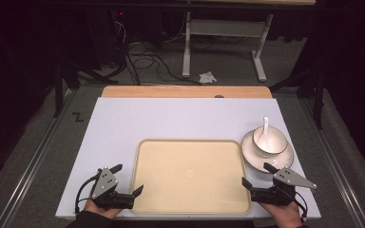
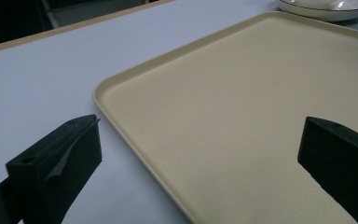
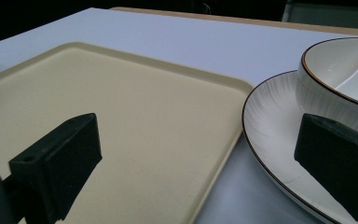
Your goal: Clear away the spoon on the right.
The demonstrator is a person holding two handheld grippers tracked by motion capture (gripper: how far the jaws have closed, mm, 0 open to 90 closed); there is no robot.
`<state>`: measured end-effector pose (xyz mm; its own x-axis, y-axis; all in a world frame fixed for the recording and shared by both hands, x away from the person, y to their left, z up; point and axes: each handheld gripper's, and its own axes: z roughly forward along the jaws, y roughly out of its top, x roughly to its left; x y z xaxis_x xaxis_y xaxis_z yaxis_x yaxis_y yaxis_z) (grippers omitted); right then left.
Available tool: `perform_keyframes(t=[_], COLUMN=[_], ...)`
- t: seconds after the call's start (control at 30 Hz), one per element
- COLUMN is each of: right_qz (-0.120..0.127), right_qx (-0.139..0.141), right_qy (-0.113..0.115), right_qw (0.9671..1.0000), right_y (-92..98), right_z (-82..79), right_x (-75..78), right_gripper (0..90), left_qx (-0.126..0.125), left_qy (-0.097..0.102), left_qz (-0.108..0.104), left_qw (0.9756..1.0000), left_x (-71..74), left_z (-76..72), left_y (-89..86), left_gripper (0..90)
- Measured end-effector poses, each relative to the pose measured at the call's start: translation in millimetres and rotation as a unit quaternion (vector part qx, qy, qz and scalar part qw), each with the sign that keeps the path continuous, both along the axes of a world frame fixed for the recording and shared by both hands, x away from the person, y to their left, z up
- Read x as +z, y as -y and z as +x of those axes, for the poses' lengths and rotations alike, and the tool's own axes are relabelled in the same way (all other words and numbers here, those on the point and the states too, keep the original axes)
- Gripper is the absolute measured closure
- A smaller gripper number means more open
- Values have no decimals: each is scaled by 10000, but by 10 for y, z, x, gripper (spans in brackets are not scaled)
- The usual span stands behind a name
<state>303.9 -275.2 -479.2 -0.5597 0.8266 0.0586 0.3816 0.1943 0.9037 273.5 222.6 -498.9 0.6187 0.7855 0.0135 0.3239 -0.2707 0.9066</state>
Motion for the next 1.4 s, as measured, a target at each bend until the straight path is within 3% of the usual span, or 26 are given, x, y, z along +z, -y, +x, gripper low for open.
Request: perform_keyframes(t=[0.87,1.4], right_qz=[17,149], right_qx=[1,-326], right_qy=[-72,-109], right_qw=[10000,9993], right_y=[40,282], right_z=[18,45], right_x=[-32,-34], right_gripper=[17,33], left_qx=[-14,-9], left_qy=[-28,-36], left_qz=[13,11], left_qw=[10000,10000], left_x=[-9,-10], left_z=[4,5], left_y=[1,0], left_gripper=[2,1])
